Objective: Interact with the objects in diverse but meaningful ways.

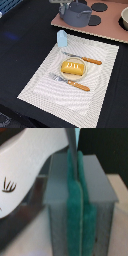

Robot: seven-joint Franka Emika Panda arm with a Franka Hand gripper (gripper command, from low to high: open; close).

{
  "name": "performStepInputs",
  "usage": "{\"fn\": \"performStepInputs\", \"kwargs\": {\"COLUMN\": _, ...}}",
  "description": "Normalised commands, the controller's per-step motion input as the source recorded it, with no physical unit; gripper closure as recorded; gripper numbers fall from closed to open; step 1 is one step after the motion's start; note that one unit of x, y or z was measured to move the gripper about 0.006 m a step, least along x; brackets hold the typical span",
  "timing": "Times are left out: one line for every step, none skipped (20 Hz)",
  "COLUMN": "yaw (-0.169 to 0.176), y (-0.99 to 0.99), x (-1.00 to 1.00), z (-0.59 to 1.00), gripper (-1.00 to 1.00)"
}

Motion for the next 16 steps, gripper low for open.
{"fn": "performStepInputs", "kwargs": {"yaw": 0.000, "y": -0.84, "x": -0.52, "z": -0.32, "gripper": 1.00}}
{"fn": "performStepInputs", "kwargs": {"yaw": 0.000, "y": -0.84, "x": -0.53, "z": -0.31, "gripper": 1.00}}
{"fn": "performStepInputs", "kwargs": {"yaw": 0.000, "y": -0.84, "x": -0.54, "z": -0.29, "gripper": 1.00}}
{"fn": "performStepInputs", "kwargs": {"yaw": 0.000, "y": -0.83, "x": -0.55, "z": -0.27, "gripper": 1.00}}
{"fn": "performStepInputs", "kwargs": {"yaw": 0.000, "y": -0.82, "x": -0.56, "z": -0.26, "gripper": 1.00}}
{"fn": "performStepInputs", "kwargs": {"yaw": 0.000, "y": -0.82, "x": -0.56, "z": -0.26, "gripper": 1.00}}
{"fn": "performStepInputs", "kwargs": {"yaw": 0.000, "y": -0.81, "x": -0.56, "z": -0.26, "gripper": 1.00}}
{"fn": "performStepInputs", "kwargs": {"yaw": 0.000, "y": -0.81, "x": -0.56, "z": -0.25, "gripper": 1.00}}
{"fn": "performStepInputs", "kwargs": {"yaw": -0.001, "y": -0.81, "x": -0.57, "z": -0.24, "gripper": 1.00}}
{"fn": "performStepInputs", "kwargs": {"yaw": -0.005, "y": -0.80, "x": -0.57, "z": -0.24, "gripper": 1.00}}
{"fn": "performStepInputs", "kwargs": {"yaw": -0.009, "y": -0.79, "x": -0.57, "z": -0.23, "gripper": 1.00}}
{"fn": "performStepInputs", "kwargs": {"yaw": -0.009, "y": -0.79, "x": -0.57, "z": -0.24, "gripper": 1.00}}
{"fn": "performStepInputs", "kwargs": {"yaw": -0.010, "y": -0.79, "x": -0.56, "z": -0.24, "gripper": 1.00}}
{"fn": "performStepInputs", "kwargs": {"yaw": -0.007, "y": -0.81, "x": -0.53, "z": -0.24, "gripper": 1.00}}
{"fn": "performStepInputs", "kwargs": {"yaw": 0.000, "y": -0.79, "x": -0.45, "z": -0.30, "gripper": 1.00}}
{"fn": "performStepInputs", "kwargs": {"yaw": 0.000, "y": -0.69, "x": -0.36, "z": -0.41, "gripper": 1.00}}
